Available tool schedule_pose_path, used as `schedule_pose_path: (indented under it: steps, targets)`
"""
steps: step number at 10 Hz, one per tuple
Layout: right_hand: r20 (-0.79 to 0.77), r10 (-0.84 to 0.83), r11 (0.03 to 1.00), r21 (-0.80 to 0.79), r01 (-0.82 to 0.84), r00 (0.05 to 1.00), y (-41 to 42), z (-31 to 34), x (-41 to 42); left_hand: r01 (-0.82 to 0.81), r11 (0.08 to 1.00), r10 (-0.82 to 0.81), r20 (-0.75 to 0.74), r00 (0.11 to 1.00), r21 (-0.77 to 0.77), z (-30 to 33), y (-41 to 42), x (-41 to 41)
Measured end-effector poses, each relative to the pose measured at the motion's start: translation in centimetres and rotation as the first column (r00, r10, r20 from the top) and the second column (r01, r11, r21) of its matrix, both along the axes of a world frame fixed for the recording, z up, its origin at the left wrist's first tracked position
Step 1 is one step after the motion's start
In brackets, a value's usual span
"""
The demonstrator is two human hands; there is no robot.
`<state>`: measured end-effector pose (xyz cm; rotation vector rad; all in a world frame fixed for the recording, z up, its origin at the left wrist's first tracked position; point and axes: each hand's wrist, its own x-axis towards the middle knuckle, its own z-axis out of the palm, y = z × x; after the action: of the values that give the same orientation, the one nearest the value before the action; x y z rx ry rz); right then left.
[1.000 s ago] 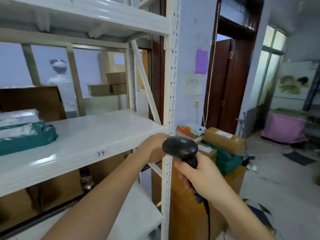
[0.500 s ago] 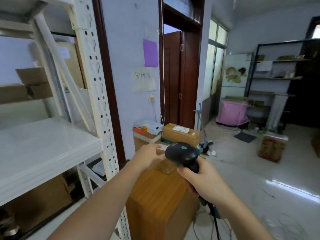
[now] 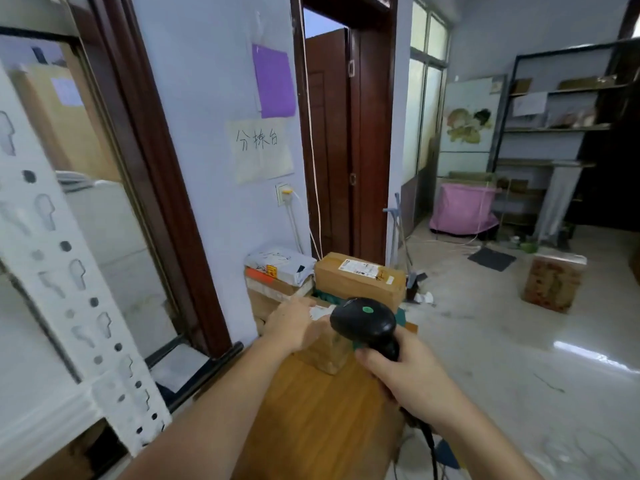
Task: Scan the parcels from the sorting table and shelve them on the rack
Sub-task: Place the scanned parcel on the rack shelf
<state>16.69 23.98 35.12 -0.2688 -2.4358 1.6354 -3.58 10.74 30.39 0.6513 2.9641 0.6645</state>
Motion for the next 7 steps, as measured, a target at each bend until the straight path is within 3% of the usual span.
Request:
schedule_pose_path:
  steps: [3,5,7]
  targets:
    - [0.006,0.149,0.989,0.020,-0.149,0.989,9.1,-0.7,-11.6,-0.244,0.965,0.225,0.167,0.960,0.101,-3.2,5.9,-9.5]
    - [0.101,0.255,0.963,0.060,-0.262,0.962,12.5,-2.1,-18.3,-0.473,0.840,0.370,0.356,0.858,0.265,-5.2,7.6,-14.1]
    - [0.192,0.355,0.935,-0.052,-0.352,0.915,13.5,-3.0,-24.0,-0.685,0.571,0.410,0.566,0.715,0.452,-6.9,8.6,-19.0]
